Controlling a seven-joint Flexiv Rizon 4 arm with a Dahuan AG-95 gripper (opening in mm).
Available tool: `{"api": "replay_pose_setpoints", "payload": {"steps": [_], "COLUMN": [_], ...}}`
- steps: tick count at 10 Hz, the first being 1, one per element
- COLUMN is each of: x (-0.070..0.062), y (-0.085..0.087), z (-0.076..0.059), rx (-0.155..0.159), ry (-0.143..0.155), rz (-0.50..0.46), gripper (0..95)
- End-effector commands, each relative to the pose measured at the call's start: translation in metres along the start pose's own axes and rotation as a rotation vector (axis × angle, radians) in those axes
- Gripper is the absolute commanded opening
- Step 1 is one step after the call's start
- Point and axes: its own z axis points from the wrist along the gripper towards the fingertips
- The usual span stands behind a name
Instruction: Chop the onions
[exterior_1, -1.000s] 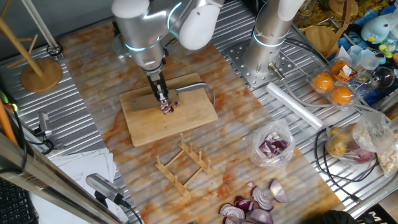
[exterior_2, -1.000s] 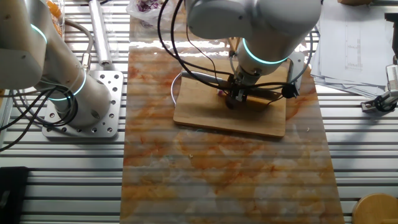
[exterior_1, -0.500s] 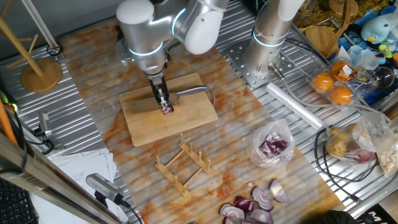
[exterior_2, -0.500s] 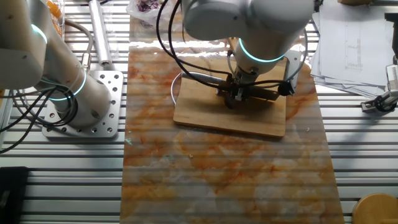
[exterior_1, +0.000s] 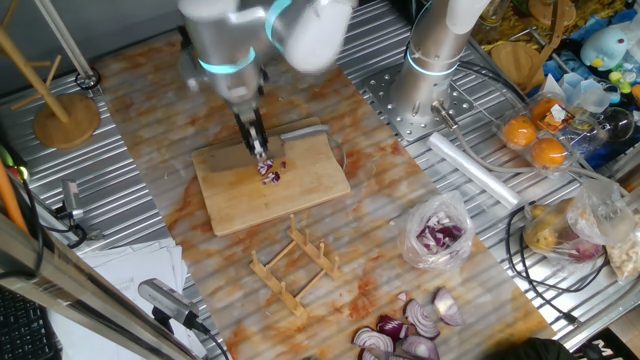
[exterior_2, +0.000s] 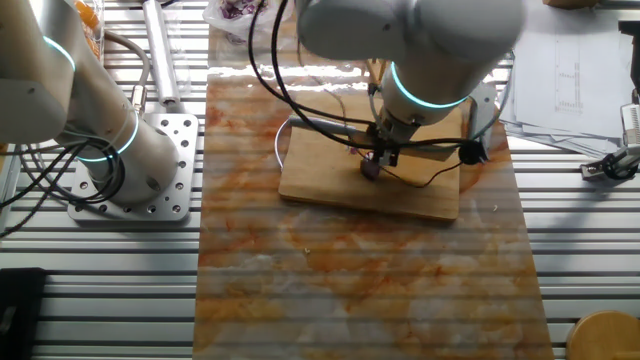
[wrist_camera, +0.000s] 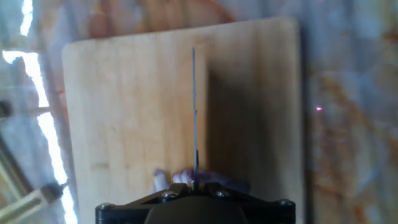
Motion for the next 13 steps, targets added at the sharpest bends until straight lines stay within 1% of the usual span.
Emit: {"api": "replay_pose_setpoints", "payload": {"steps": [1, 7, 9, 11, 13], "x": [-0.0045, -0.0048, -0.0021, 0.002, 0.0025], "y": [-0.0003, -0.0014, -0.0019, -0.0029, -0.0036], "z": [0.0107, 0.0123, 0.0137, 0.0167, 0.0175], "rx": [0.013, 0.018, 0.021, 0.031, 0.034], "ry": [-0.011, -0.001, 0.004, 0.002, 0.0], "rz": [0.006, 0.01, 0.013, 0.01, 0.006], "gripper": [0.0, 0.0, 0.0, 0.0, 0.0]}}
